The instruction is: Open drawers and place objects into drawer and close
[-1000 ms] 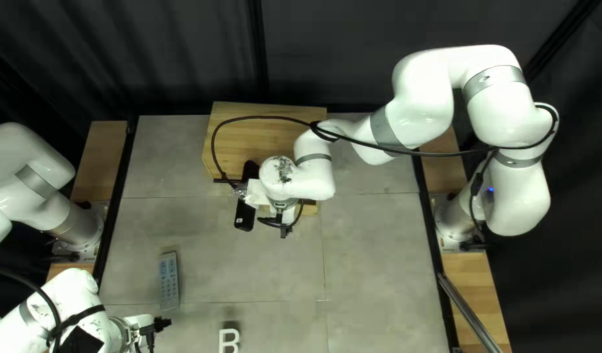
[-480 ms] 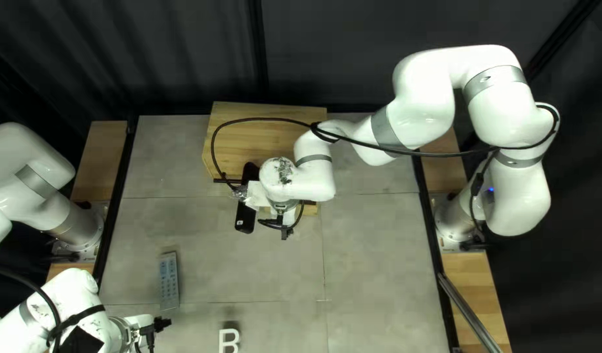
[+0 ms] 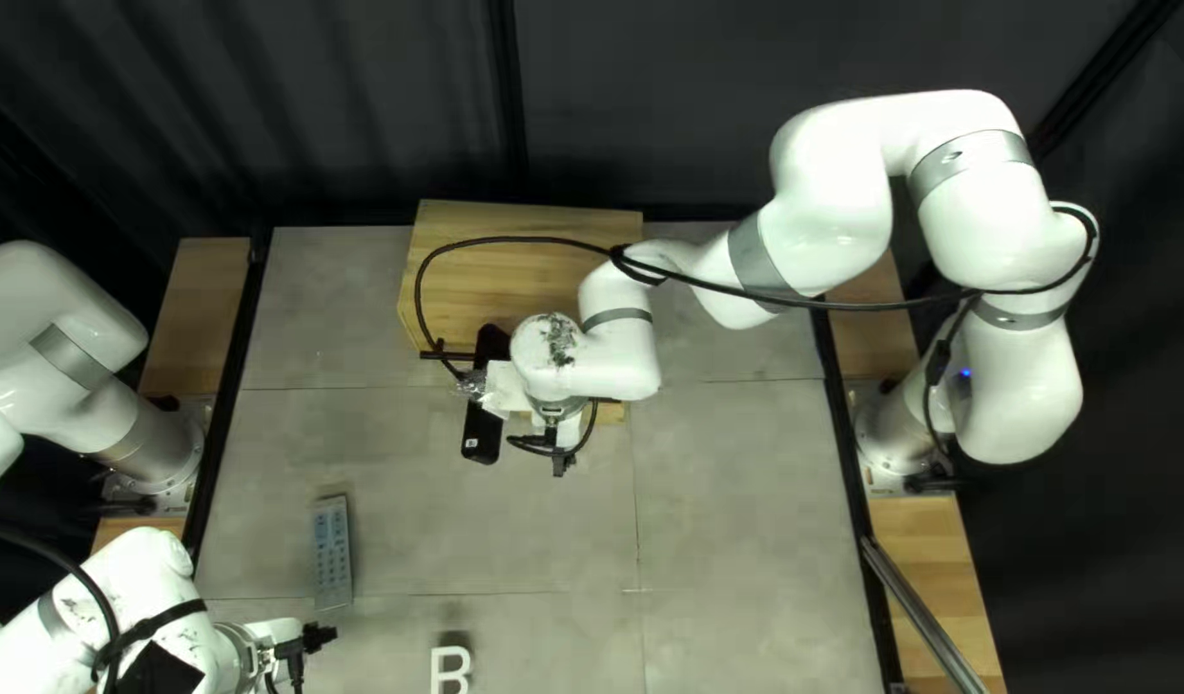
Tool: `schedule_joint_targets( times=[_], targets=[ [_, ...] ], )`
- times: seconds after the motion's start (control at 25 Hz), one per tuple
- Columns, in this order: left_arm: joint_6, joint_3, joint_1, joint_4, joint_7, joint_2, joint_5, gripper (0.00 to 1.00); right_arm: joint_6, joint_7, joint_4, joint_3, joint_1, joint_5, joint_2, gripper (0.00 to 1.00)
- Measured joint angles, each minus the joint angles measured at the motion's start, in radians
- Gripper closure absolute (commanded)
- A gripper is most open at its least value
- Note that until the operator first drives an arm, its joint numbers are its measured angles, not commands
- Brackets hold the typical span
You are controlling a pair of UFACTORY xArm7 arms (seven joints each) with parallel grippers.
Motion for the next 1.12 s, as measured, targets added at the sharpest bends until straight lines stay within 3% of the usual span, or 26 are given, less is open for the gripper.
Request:
schedule_joint_targets(
  times=[1.12],
  targets=[
    [0.000,0.000,0.000,0.000,0.000,0.000,0.000,0.00,-0.008,0.018,-0.015,0.012,0.014,0.003,-0.034,0.00]
  ],
)
